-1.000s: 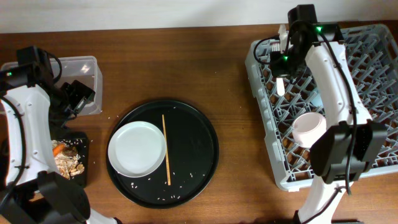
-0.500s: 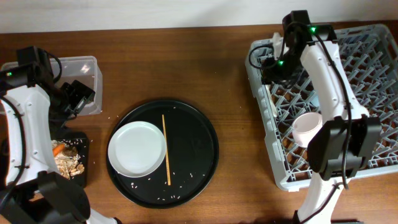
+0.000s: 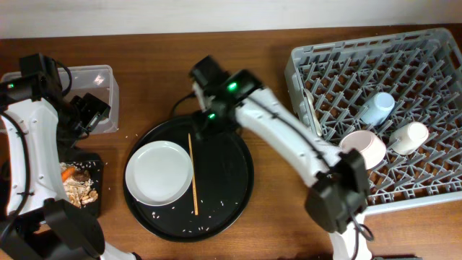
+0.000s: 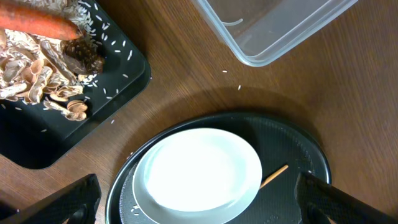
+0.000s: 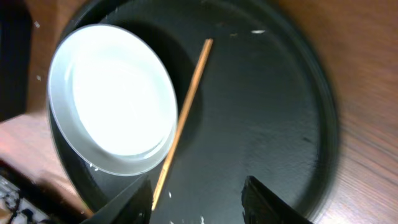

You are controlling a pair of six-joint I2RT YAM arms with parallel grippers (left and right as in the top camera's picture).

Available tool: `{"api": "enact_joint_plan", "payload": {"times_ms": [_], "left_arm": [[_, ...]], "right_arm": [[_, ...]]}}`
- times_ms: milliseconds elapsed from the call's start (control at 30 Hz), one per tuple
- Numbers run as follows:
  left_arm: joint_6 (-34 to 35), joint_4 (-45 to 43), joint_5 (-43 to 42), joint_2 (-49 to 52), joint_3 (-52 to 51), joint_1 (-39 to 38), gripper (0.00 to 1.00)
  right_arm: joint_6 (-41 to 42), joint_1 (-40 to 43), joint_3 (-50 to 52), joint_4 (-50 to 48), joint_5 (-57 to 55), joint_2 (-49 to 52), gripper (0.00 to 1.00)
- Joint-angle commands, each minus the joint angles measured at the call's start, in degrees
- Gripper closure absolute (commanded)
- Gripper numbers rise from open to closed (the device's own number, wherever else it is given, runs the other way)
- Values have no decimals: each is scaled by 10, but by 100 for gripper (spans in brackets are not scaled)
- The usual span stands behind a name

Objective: Sort waste into correct bins and load items into the dishwasher rack
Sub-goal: 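Grasp the rim of the white plate with the right gripper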

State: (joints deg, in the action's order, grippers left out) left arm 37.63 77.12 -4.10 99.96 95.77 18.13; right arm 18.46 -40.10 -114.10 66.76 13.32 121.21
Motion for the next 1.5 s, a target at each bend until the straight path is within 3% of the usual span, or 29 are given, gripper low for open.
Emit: {"api": "enact_joint_plan", "payload": {"times_ms": [0, 333, 767, 933, 1067, 1467], "left_arm": [[7, 0, 0, -5, -1, 2, 1], [7, 0, 0, -5, -1, 2, 1], [7, 0, 0, -5, -1, 2, 1], [7, 0, 0, -5, -1, 2, 1], [7, 0, 0, -5, -1, 2, 1], [7, 0, 0, -5, -1, 2, 1]], "right_arm": [[46, -38, -4, -22, -31, 42, 54], [95, -88, -4, -53, -31, 124, 69], [112, -94, -4, -54, -43, 156, 72], [121, -94, -4, -51, -43, 156, 90], [121, -94, -4, -46, -37, 156, 95], [121, -94, -4, -40, -32, 156, 96]]}}
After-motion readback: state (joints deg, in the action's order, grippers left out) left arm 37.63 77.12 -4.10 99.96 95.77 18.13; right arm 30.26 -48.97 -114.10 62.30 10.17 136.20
